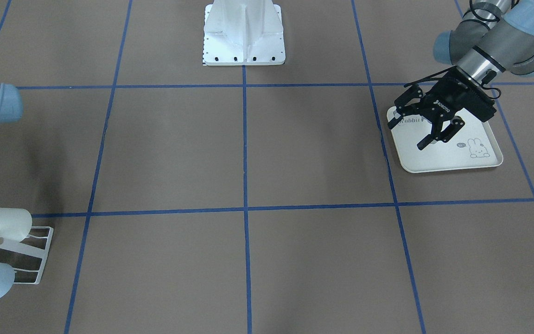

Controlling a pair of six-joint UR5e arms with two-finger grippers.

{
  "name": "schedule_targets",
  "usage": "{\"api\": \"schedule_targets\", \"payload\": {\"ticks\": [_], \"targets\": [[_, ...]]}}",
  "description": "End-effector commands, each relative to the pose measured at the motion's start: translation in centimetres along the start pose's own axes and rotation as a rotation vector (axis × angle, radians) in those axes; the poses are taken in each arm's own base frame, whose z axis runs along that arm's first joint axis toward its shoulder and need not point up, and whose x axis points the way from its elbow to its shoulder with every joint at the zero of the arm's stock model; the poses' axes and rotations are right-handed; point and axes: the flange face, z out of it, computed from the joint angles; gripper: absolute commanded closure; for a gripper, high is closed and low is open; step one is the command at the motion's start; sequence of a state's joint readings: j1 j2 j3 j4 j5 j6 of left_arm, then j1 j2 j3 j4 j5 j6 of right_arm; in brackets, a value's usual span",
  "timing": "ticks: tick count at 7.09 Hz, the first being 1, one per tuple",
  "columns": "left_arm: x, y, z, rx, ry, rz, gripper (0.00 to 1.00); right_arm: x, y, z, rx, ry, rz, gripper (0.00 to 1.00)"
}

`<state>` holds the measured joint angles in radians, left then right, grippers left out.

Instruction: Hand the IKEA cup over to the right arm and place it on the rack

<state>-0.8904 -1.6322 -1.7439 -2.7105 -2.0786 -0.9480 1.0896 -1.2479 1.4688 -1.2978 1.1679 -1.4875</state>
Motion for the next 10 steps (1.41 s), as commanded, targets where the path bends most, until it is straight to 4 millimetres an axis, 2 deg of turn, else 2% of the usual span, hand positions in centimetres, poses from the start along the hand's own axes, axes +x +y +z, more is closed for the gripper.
{"api": "schedule_targets", "payload": {"ticks": [1,9,10], "targets": [[0.0,0.0,0.0,0.0,0.001,0.0,0.0,-0.5,-1.0,0.3,-0.027,-0.006,-0.023,1.0],[0.3,-0.1,-0.1,0.001,0.006,0.002,0.0,-0.7,-3.0,0.7,-0.059,-0.011,-0.055,1.0],[0.2,0.0,-0.1,0.001,0.005,0.001,0.0,-0.7,-2.9,0.7,-0.06,-0.01,-0.042,0.97]]}}
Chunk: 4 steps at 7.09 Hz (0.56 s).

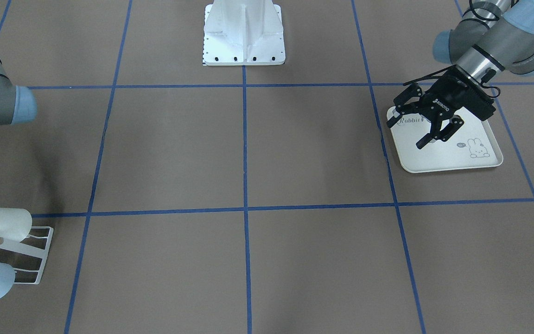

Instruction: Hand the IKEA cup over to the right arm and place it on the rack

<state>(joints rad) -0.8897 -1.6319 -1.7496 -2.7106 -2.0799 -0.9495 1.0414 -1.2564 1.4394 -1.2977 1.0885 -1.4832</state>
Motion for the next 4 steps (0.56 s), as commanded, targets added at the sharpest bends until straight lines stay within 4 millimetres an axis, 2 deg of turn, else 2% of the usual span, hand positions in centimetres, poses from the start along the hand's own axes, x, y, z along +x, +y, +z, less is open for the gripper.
{"api": "schedule_targets", "payload": {"ticks": [1,2,4], "targets": [[0.04,-0.02,-0.01,0.0,0.001,0.0,0.0,0.03,-0.16,-0.05,-0.001,0.001,0.022,0.87],[-0.02,0.0,0.02,0.0,0.0,0.0,0.0,0.03,-0.16,-0.05,-0.001,0.001,0.023,0.64],[-0.12,0.1,0.14,-0.003,-0.002,-0.002,0.0,0.0,-0.16,0.02,-0.004,0.0,0.023,0.37]]}}
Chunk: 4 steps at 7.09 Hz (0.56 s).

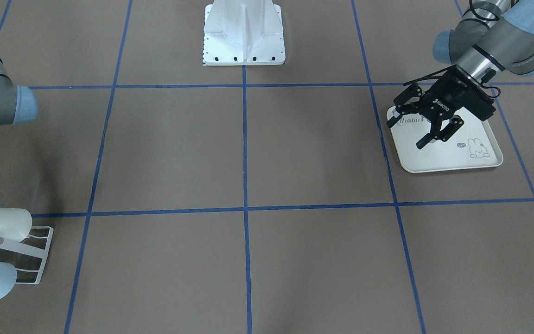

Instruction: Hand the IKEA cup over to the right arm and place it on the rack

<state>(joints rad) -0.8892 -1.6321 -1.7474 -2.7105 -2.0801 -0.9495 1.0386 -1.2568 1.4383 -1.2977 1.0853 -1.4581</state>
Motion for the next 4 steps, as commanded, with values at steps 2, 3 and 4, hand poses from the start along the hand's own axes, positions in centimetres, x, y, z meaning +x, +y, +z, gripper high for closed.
{"api": "schedule_targets", "payload": {"ticks": [2,3,4], "targets": [[-0.08,0.13,0.16,-0.004,-0.001,0.0,0.0,-0.12,-0.04,0.17,-0.016,-0.002,-0.003,0.36],[-0.08,0.13,0.16,-0.004,-0.001,0.0,0.0,-0.12,-0.04,0.17,-0.016,-0.002,-0.003,0.36],[-0.08,0.13,0.16,-0.004,-0.001,0.0,0.0,-0.16,-0.07,0.24,-0.016,-0.003,-0.002,0.3]]}}
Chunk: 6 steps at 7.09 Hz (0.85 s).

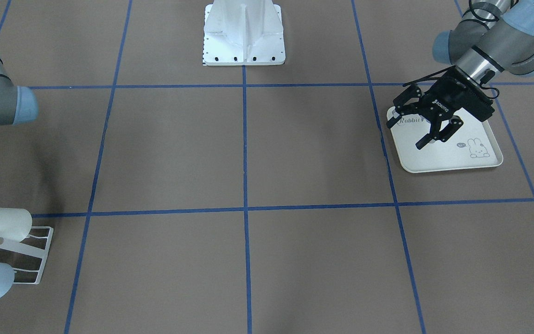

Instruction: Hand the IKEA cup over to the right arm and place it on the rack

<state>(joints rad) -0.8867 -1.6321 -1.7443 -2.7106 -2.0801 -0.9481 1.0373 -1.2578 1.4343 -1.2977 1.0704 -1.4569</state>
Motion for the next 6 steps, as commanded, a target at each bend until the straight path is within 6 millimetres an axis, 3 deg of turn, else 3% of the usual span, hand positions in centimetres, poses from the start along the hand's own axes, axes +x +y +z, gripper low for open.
{"api": "schedule_targets", "payload": {"ticks": [1,5,6], "targets": [[0.0,0.0,0.0,0.0,0.0,0.0,0.0,0.1,0.0,0.0,-0.001,0.0,0.01,0.03],[0.1,0.0,0.0,0.001,0.001,0.002,0.0,0.4,-0.3,-0.4,0.001,0.008,0.037,0.0],[0.1,-0.1,0.0,0.001,0.002,0.003,0.0,1.2,0.1,-1.3,0.007,0.027,0.054,0.0]]}}
